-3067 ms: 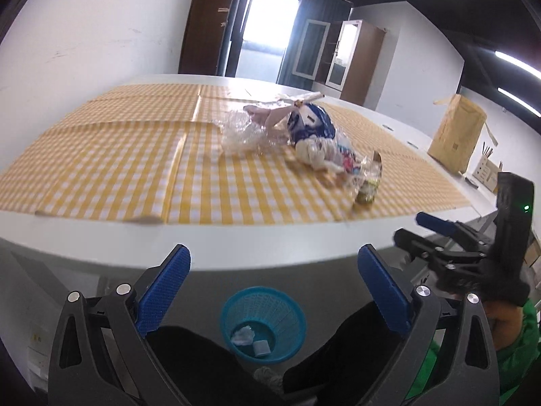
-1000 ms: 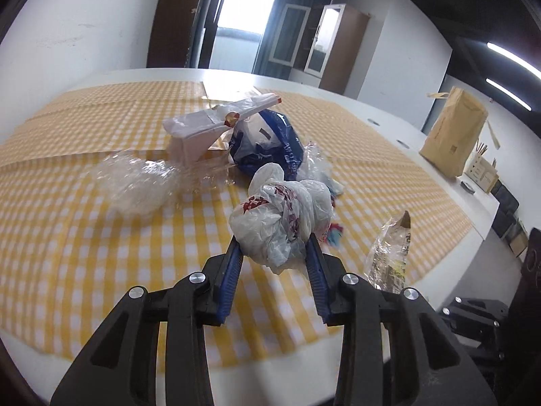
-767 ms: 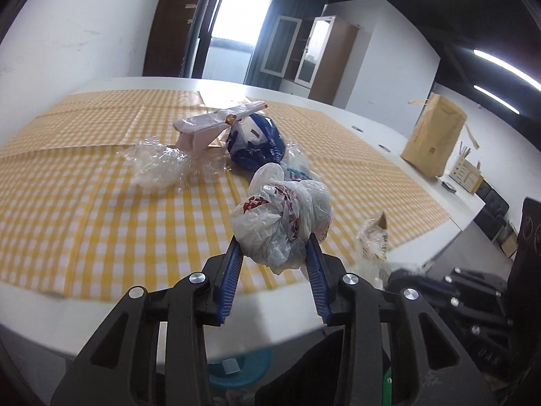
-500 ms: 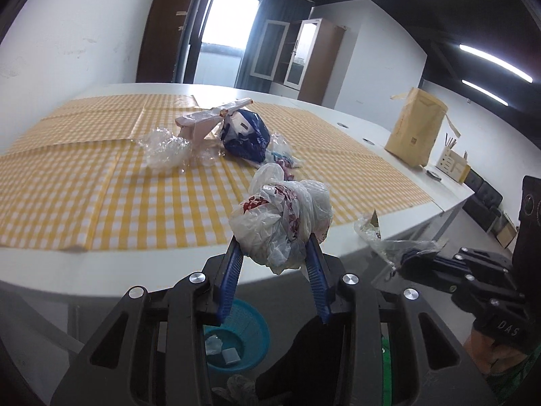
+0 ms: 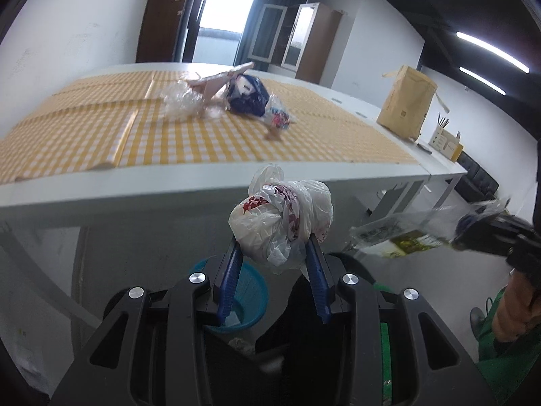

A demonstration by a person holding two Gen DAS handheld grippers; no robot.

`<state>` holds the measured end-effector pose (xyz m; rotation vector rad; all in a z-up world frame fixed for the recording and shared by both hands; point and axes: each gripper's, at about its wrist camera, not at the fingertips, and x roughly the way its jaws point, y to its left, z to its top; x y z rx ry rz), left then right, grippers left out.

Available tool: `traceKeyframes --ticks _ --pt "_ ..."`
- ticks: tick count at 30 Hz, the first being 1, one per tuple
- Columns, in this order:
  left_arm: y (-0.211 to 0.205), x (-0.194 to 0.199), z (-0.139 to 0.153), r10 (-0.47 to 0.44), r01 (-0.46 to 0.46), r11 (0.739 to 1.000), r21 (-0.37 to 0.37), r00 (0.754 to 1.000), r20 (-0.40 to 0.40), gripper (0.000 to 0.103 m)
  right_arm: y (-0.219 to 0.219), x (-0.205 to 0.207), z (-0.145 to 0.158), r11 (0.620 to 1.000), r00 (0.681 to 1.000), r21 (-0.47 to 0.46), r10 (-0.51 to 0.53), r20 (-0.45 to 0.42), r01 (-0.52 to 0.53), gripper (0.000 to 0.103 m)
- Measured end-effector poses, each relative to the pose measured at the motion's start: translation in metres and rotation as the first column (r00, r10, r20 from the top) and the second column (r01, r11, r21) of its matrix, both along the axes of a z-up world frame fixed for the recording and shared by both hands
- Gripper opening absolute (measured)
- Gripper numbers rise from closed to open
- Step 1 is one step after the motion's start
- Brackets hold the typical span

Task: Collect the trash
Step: 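Carry both held items down into the blue wastebasket and open both tools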

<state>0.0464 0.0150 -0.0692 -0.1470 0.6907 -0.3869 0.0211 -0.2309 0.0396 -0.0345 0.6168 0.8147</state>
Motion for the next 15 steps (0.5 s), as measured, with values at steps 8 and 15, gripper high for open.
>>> traceKeyframes --ticks 8,15 --pt "-0.005 0.007 -0.046 -0.016 0.018 1.000 0.024 0.996 -0.089 0.037 0.009 0.019 -0.040 0.999 0.997 -0.046 -0.016 -0.082 0.012 0.004" --pt "-0.003 0.036 -0.098 -0.009 0.017 0.999 0.035 0.978 -0.210 0.037 0.016 0.063 -0.098 0.998 0.974 -0.057 -0.035 -0.224 0.023 0.004"
